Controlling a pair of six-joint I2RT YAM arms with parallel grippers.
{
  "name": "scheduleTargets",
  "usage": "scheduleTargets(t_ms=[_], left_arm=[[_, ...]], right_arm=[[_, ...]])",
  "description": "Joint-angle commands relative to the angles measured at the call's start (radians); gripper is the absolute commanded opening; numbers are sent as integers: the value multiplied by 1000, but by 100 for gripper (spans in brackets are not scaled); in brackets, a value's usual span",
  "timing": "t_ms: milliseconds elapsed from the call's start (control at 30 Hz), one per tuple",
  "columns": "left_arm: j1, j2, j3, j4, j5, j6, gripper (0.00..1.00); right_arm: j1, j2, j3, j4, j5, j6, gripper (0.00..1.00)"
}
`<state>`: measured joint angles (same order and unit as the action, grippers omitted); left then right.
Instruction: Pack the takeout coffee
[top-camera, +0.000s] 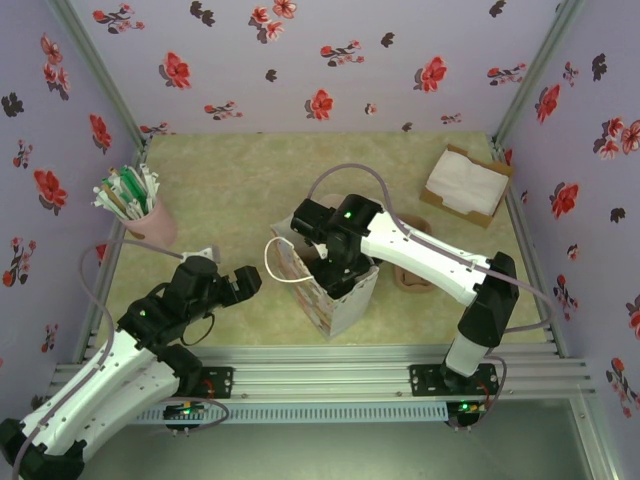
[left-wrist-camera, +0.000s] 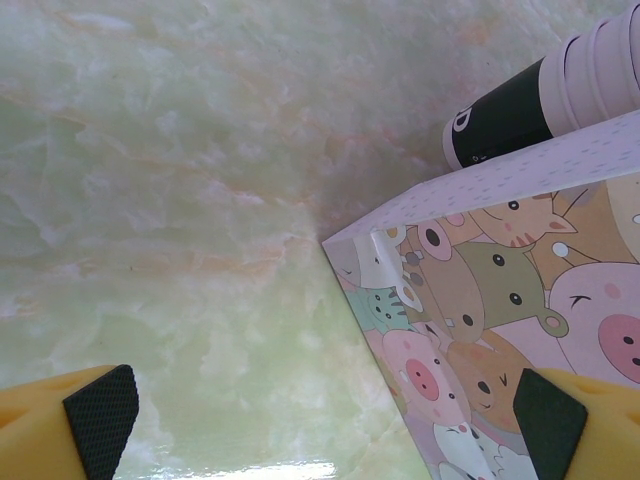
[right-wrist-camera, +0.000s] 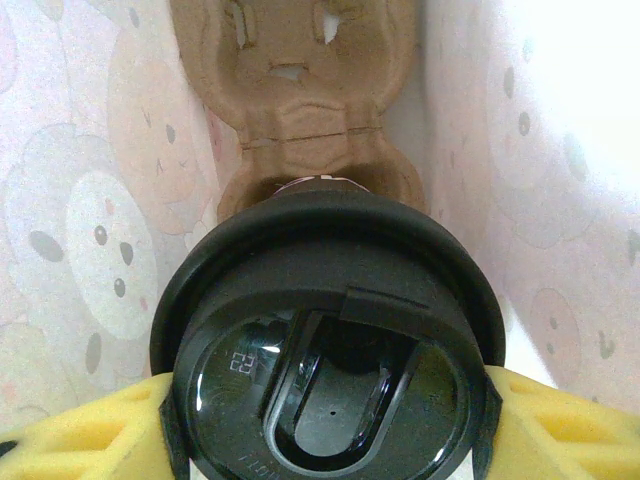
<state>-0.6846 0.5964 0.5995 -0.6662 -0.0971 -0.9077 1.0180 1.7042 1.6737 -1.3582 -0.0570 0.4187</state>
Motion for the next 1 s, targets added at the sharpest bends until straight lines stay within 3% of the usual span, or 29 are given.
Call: scheduleTargets(t_ms=[0, 967], left_arm=[[1, 2, -4, 11, -13, -2, 99], [2, 33, 6, 26, -12, -2, 99]], right_arm=[[-8, 16, -6, 0, -19, -12, 65], [-25, -17, -123, 109, -18, -14, 65]])
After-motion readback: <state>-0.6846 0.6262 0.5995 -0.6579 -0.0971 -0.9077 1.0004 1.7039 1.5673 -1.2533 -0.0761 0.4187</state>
